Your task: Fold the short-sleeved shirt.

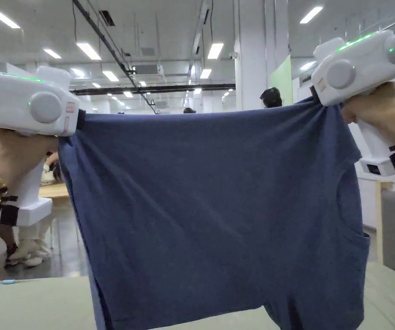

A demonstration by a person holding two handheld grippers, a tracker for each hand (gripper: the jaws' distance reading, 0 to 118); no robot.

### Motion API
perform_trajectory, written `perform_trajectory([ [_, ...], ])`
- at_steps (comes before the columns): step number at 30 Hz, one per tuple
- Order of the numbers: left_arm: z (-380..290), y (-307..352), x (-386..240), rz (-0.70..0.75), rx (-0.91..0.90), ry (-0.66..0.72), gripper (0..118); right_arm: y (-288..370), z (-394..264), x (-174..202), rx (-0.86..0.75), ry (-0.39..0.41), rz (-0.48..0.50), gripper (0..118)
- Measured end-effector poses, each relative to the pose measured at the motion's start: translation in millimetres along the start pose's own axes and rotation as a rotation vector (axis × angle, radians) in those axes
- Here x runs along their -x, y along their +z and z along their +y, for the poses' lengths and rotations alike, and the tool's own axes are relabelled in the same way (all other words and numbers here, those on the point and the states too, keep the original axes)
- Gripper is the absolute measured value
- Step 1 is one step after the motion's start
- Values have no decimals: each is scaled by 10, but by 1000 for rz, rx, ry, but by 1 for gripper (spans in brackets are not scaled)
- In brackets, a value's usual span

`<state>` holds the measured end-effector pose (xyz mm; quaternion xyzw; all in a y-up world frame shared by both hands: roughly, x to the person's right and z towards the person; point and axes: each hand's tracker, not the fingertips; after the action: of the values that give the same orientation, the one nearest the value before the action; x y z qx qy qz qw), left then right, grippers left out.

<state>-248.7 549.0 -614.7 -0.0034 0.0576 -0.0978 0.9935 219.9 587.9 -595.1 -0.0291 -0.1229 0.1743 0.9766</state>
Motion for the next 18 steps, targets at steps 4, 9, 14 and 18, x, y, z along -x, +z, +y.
perform_trajectory([
  [4, -101, -90, 28, -3, -2, 58, 5, -172, 12, 56, -16, -87, 20, 2],
  [9, -531, -251, 87, -72, 7, 98, 5, -341, -396, 166, 27, -183, 53, 2],
  [14, -1326, -310, -29, -136, 115, 102, 5, -510, -1088, 432, 116, -112, 100, 2],
  [18, -1941, -356, -139, -165, 163, 105, 5, -687, -1646, 612, 167, -105, 131, 2],
])
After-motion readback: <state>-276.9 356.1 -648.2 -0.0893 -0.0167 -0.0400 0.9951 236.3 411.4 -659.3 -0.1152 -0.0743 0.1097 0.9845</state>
